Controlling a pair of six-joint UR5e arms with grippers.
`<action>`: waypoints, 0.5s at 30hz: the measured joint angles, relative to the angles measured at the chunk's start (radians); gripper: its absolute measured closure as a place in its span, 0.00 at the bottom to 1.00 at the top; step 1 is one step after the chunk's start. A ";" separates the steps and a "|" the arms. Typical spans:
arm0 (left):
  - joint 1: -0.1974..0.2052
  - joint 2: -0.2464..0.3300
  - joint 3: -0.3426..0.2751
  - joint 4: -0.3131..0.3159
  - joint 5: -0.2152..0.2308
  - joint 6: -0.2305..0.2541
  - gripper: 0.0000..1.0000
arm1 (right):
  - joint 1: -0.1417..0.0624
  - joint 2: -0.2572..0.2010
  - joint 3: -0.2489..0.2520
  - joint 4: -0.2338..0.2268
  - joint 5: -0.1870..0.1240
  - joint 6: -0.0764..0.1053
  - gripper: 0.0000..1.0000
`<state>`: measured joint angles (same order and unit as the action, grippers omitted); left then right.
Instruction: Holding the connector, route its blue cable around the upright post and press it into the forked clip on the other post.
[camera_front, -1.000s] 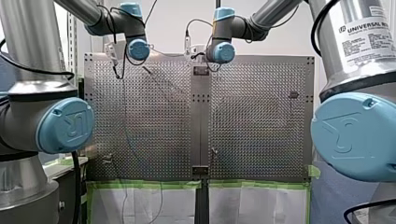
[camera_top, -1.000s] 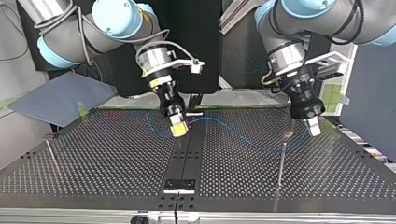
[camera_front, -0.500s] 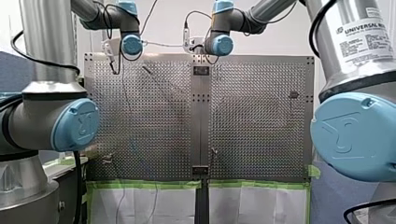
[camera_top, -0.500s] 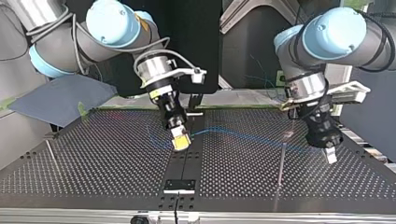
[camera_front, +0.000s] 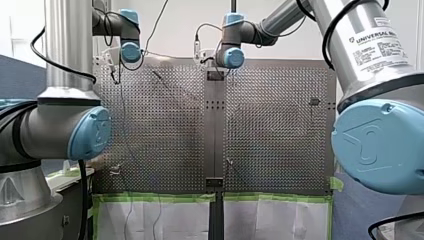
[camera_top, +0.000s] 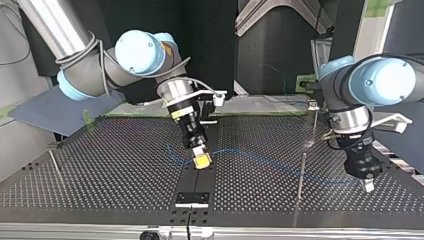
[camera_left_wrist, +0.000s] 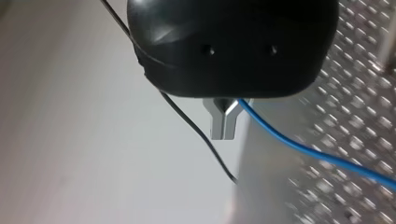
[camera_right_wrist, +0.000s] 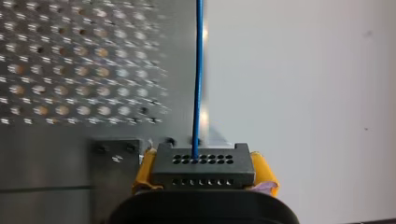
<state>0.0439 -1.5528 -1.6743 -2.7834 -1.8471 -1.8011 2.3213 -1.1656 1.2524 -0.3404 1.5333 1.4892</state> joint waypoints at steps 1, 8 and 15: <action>0.009 -0.009 0.000 -0.001 0.009 -0.001 1.00 | 0.001 0.009 -0.002 -0.003 0.000 0.000 1.00; 0.025 -0.073 0.001 0.001 0.083 0.001 1.00 | -0.004 0.036 -0.004 -0.018 0.006 0.001 1.00; 0.020 -0.095 0.000 0.008 0.157 0.002 1.00 | -0.010 0.053 -0.004 -0.025 0.011 0.001 1.00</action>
<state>0.0635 -1.6481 -1.6739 -2.7752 -1.6902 -1.7994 2.3111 -1.1125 1.2484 -0.3657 1.5445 1.4897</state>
